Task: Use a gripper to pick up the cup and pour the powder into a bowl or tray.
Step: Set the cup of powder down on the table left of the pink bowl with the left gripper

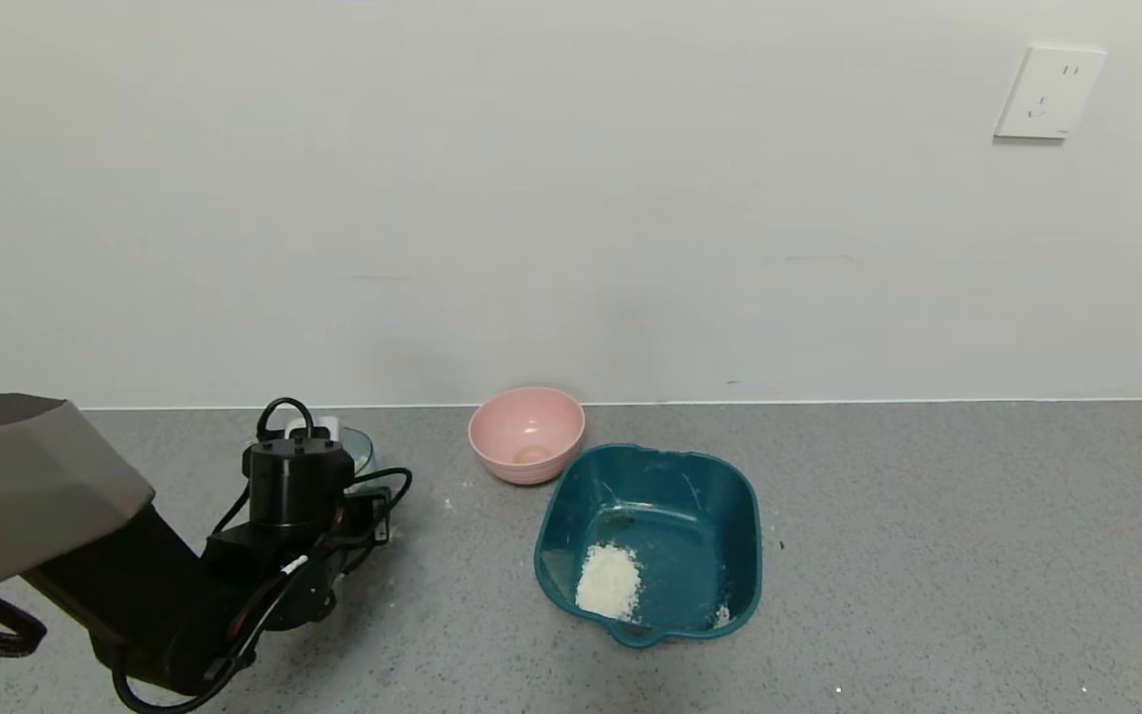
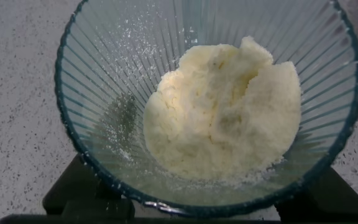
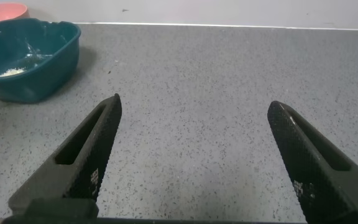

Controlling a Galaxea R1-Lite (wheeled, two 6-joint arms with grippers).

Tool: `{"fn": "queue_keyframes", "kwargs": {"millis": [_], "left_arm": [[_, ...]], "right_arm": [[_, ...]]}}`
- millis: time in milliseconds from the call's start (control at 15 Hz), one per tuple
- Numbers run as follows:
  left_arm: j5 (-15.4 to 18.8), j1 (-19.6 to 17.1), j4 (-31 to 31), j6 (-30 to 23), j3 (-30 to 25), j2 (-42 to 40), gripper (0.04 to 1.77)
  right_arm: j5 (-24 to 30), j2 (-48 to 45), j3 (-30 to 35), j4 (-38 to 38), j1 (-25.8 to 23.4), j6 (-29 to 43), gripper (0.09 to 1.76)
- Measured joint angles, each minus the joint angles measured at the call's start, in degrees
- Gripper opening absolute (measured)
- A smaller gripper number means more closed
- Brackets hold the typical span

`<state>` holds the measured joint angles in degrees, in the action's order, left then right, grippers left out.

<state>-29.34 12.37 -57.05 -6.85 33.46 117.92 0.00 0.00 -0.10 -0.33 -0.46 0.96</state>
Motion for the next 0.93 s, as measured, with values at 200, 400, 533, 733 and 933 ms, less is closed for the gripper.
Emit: {"fn": "queue_keyframes", "kwargs": {"millis": [200,400,533,733,933], "left_arm": [[0.62,0.00,-0.02,-0.04,-0.28,0.49,1.28],[0.73,0.02,-1.77,-0.01,-0.41,1.49,1.28],[0.73,0.02,-2.67,0.11,-0.72,1.90,1.28],[0.77,0.09,-2.67,0.10,-0.98,2.28,1.28],[0.79,0.11,-2.65,0.11,-1.00,2.43,1.27]], "right_arm": [[0.00,0.02,0.00,0.00,0.00,0.00,1.71],[-0.02,0.00,0.00,0.02,0.00,0.00,1.71],[0.00,0.00,0.00,0.02,0.00,0.00,1.71],[0.00,0.02,0.00,0.02,0.02,0.02,1.71],[0.00,0.00,0.00,0.02,0.00,0.02,1.71]]}}
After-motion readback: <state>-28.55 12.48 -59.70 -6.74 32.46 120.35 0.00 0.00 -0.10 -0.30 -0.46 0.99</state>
